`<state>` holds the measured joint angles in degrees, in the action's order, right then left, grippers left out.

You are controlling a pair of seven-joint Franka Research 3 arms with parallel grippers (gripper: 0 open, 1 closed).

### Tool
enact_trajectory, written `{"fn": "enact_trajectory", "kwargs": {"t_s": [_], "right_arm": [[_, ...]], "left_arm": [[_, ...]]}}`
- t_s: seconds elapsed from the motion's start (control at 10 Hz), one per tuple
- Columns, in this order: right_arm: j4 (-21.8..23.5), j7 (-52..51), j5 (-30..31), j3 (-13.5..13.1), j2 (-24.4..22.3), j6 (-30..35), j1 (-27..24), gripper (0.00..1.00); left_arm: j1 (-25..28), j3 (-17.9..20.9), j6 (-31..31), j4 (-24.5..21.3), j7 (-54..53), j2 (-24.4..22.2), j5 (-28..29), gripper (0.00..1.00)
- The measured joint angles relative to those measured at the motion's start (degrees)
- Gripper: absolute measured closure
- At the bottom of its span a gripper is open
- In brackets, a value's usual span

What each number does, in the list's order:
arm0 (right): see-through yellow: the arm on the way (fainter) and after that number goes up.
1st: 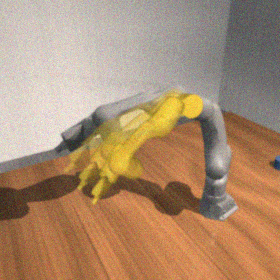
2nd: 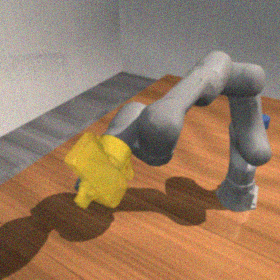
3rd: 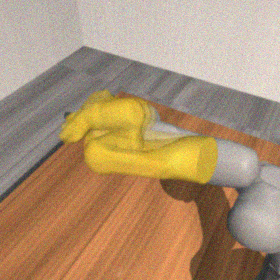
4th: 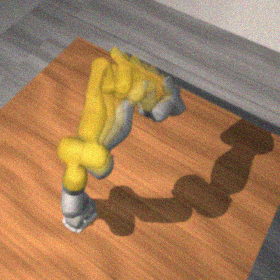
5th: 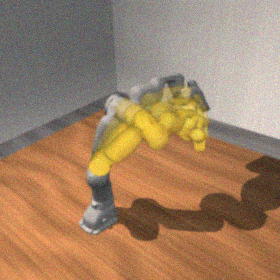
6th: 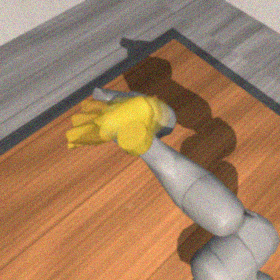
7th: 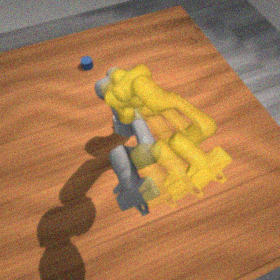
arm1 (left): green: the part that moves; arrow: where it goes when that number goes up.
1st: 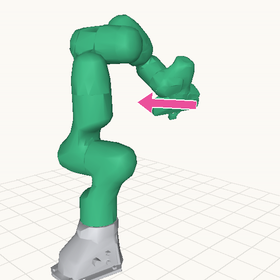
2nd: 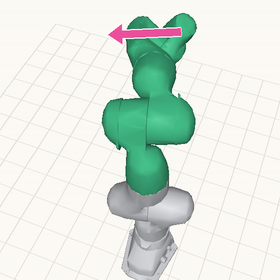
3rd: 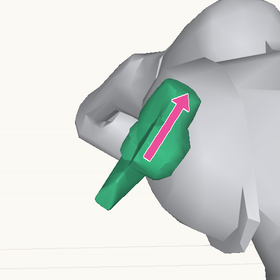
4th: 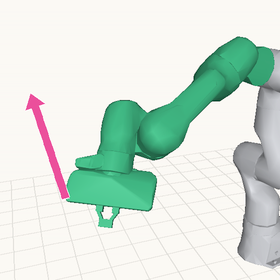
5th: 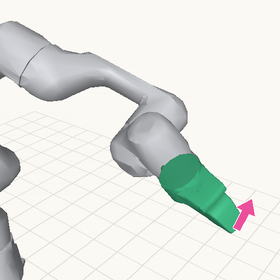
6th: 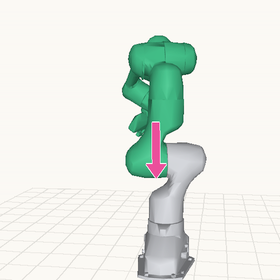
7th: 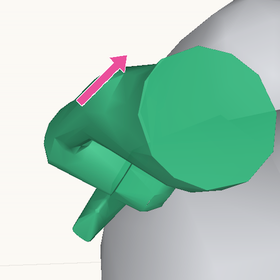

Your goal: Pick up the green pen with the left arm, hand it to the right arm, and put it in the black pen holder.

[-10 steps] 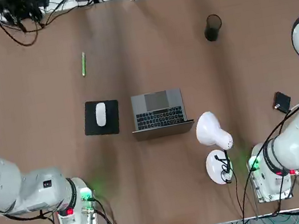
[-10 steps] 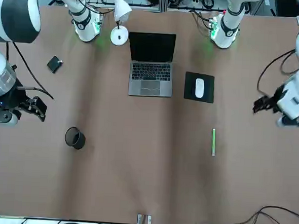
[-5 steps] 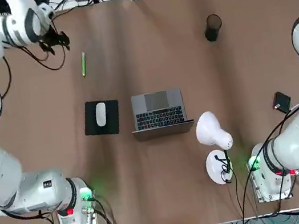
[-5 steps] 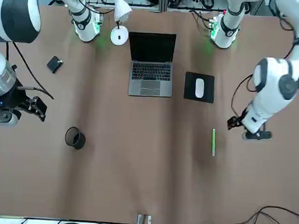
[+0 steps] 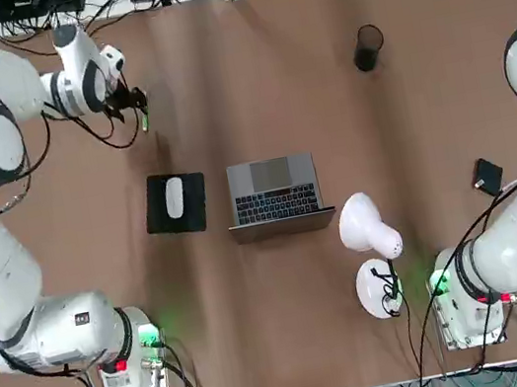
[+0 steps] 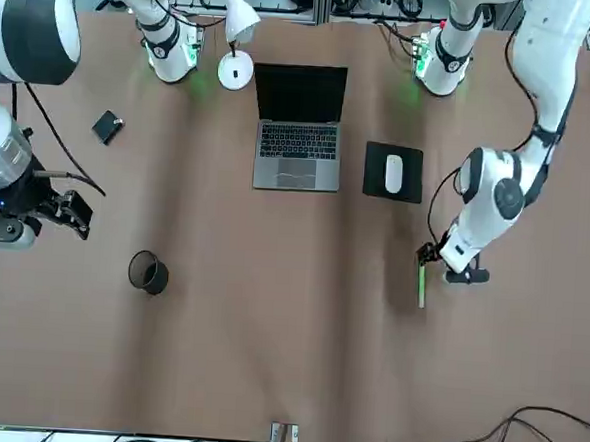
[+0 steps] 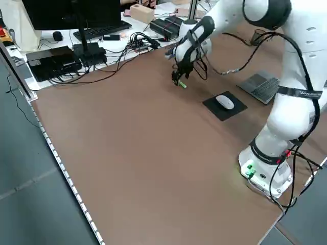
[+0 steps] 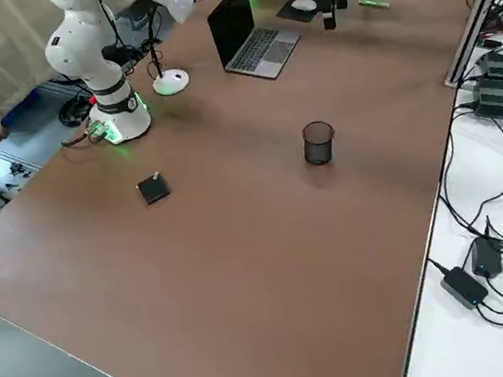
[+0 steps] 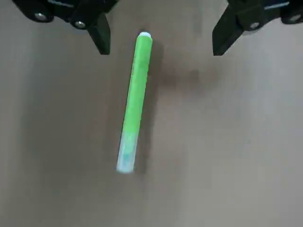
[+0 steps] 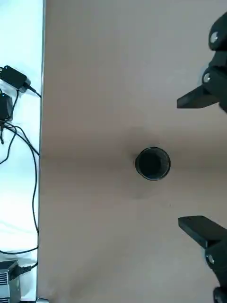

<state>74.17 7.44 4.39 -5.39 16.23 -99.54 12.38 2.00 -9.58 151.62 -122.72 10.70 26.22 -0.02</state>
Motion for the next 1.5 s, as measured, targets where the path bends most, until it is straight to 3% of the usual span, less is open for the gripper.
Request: {"fn": "enact_trajectory", "kwargs": {"t_s": [0.6,0.7,1.0,1.4,1.5], "right_arm": [[0.0,0.0,0.0,0.0,0.0,0.0,0.0,0.00],[0.0,0.0,0.0,0.0,0.0,0.0,0.0,0.00],[0.0,0.0,0.0,0.0,0.0,0.0,0.0,0.00],[0.0,0.0,0.0,0.0,0.0,0.0,0.0,0.00],[0.0,0.0,0.0,0.0,0.0,0.0,0.0,0.00]], "left_arm": [[-1.2,0.0,1.2,0.2,0.1,1.9,0.0,0.24],[-1.3,0.0,1.2,0.2,0.1,1.9,0.0,0.40],[-1.4,0.0,1.2,0.3,0.0,1.9,0.0,0.53],[-1.4,0.0,1.2,0.6,-0.2,1.9,1.7,0.82],[-1.4,0.0,1.2,0.7,-0.2,1.8,2.0,0.82]]}}
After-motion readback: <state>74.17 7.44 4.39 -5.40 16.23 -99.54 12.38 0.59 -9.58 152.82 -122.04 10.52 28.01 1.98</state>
